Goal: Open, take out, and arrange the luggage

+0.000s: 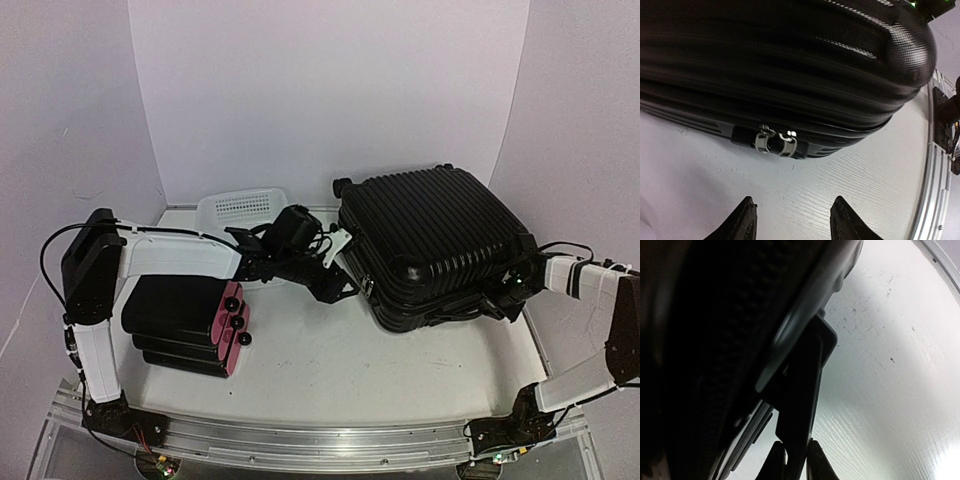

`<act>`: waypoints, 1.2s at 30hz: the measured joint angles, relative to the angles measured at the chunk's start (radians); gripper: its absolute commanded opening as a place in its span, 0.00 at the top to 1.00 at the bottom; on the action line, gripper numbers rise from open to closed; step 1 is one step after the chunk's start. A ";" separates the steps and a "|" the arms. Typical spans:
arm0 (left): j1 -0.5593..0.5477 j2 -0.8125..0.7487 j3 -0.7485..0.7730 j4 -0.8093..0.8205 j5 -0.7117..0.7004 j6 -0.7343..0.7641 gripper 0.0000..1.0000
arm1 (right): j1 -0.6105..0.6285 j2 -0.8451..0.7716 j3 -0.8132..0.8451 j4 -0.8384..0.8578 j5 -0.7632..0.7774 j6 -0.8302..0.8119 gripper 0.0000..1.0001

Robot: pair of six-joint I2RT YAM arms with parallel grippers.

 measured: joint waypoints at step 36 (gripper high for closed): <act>0.019 0.081 -0.385 0.748 0.195 -0.063 0.51 | 0.028 -0.051 0.092 -0.269 -0.208 -0.228 1.00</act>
